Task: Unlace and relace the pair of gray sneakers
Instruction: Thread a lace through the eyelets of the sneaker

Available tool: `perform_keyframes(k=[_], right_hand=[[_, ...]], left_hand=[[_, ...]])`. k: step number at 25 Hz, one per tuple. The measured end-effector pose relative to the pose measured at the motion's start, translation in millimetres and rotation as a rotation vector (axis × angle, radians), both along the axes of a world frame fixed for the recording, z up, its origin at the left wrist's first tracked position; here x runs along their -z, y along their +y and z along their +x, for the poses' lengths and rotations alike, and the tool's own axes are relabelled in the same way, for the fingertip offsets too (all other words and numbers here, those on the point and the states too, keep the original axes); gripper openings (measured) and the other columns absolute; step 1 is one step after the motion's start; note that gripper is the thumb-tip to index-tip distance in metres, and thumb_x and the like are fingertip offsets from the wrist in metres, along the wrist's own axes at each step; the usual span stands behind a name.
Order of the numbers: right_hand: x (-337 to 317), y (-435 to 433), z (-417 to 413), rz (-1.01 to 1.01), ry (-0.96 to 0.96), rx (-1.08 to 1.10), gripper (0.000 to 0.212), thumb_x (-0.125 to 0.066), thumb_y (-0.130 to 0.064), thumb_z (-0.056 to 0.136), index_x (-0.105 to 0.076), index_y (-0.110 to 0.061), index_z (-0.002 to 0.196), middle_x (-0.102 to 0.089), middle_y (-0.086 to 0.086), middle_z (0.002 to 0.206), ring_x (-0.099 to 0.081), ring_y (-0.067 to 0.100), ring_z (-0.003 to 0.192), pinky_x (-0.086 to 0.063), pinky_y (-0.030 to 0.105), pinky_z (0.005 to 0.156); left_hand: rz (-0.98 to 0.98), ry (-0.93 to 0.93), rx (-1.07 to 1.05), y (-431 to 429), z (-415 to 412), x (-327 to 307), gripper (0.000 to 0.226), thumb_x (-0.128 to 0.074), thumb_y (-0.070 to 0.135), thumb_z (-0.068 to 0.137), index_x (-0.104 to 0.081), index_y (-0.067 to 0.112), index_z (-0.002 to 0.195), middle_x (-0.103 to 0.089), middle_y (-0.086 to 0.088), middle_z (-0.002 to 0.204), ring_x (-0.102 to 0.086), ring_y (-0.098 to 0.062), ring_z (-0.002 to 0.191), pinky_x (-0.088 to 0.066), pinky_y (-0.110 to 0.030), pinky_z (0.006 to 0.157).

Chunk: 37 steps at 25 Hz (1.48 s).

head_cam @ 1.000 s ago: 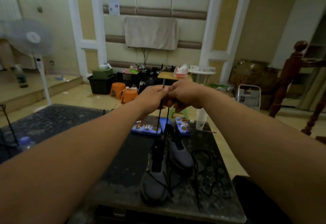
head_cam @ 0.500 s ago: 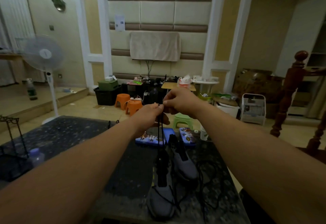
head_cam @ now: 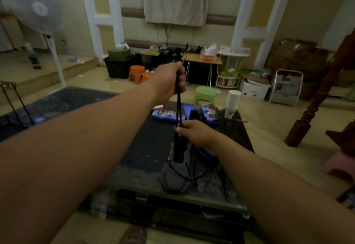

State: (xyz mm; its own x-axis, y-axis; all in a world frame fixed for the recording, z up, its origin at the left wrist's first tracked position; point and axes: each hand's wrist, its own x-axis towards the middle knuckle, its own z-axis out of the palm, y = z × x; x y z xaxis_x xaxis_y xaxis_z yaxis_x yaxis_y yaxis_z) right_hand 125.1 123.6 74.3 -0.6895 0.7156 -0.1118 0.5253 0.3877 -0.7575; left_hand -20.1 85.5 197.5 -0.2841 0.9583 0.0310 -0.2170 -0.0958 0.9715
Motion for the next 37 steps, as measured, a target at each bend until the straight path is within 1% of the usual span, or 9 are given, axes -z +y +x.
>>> perform_keyframes(k=[6,12,14,17,21,23,27,35,37], right_hand=[[68,22,-10,-0.037,-0.153,-0.094,0.024,-0.056,-0.038,0.106,-0.069,-0.021,0.118,-0.068,-0.001,0.112,-0.065,0.018,0.102,-0.052,0.029,0.08],[95,32,-15,0.029,-0.204,-0.147,0.035,-0.054,-0.034,0.108,-0.05,-0.018,0.076,-0.051,0.001,0.077,-0.049,0.015,0.068,-0.037,0.027,0.062],[98,36,-15,0.038,-0.171,-0.115,0.038,-0.056,-0.031,0.107,-0.05,-0.006,0.079,-0.052,0.016,0.078,-0.049,0.022,0.068,-0.039,0.034,0.064],[101,38,-14,0.027,-0.132,-0.054,0.036,-0.061,-0.028,0.105,-0.058,0.002,0.085,-0.065,0.023,0.087,-0.058,0.024,0.07,-0.048,0.038,0.068],[103,35,-11,0.088,-0.114,-0.033,0.034,-0.064,-0.024,0.103,-0.059,0.0,0.08,-0.067,0.019,0.08,-0.059,0.019,0.064,-0.055,0.042,0.072],[103,34,-10,0.089,-0.122,-0.031,0.034,-0.062,-0.024,0.104,-0.06,0.002,0.082,-0.068,0.019,0.082,-0.062,0.023,0.067,-0.055,0.044,0.074],[105,33,-12,0.073,-0.126,-0.019,0.036,-0.058,-0.026,0.106,-0.065,0.006,0.092,-0.069,0.015,0.083,-0.067,0.03,0.076,-0.055,0.041,0.074],[73,70,-30,0.104,0.04,0.215,0.024,-0.061,-0.018,0.103,-0.068,-0.007,0.084,-0.06,0.006,0.066,-0.054,0.013,0.053,-0.049,0.024,0.053],[51,93,-38,0.137,0.108,0.29,0.025,-0.061,-0.018,0.103,-0.065,-0.009,0.08,-0.06,0.008,0.067,-0.056,0.017,0.056,-0.051,0.03,0.058]], left_hand=[[0.018,-0.113,-0.025,42,-15,8,0.037,-0.037,0.025,0.11,-0.046,0.017,0.075,-0.037,-0.001,0.064,-0.036,-0.016,0.053,-0.04,-0.027,0.052],[0.032,-0.14,-0.057,80,-27,25,0.038,-0.037,0.03,0.112,-0.053,0.015,0.082,-0.049,-0.004,0.07,-0.049,-0.019,0.062,-0.049,-0.032,0.065],[-0.066,0.116,-0.086,82,-35,46,0.036,-0.037,0.041,0.111,-0.062,0.015,0.113,-0.065,-0.009,0.107,-0.06,-0.024,0.099,-0.047,-0.038,0.09],[-0.281,0.535,-0.277,53,-43,140,0.044,-0.039,0.035,0.109,-0.048,0.013,0.147,-0.049,-0.015,0.15,-0.049,-0.029,0.129,-0.038,-0.036,0.099],[-0.519,0.718,-0.304,-51,-14,286,0.019,-0.054,0.017,0.102,-0.063,0.011,0.118,-0.064,-0.015,0.123,-0.06,-0.034,0.118,-0.046,-0.034,0.094],[-0.536,0.777,-0.193,-81,5,320,0.032,-0.058,0.035,0.102,-0.06,0.019,0.129,-0.06,-0.006,0.132,-0.057,-0.028,0.126,-0.047,-0.04,0.103],[-0.433,0.935,-0.144,-81,23,324,0.087,-0.058,0.066,0.092,-0.022,0.031,0.163,-0.028,0.01,0.166,-0.027,-0.017,0.152,-0.025,-0.05,0.121],[-0.377,0.999,-0.195,-75,23,335,0.079,-0.06,0.064,0.088,-0.031,0.039,0.156,-0.04,0.017,0.156,-0.04,-0.009,0.142,-0.029,-0.045,0.114],[-0.369,0.994,-0.184,-76,25,331,0.08,-0.061,0.064,0.088,-0.029,0.04,0.157,-0.04,0.018,0.156,-0.04,-0.009,0.142,-0.029,-0.045,0.115]])
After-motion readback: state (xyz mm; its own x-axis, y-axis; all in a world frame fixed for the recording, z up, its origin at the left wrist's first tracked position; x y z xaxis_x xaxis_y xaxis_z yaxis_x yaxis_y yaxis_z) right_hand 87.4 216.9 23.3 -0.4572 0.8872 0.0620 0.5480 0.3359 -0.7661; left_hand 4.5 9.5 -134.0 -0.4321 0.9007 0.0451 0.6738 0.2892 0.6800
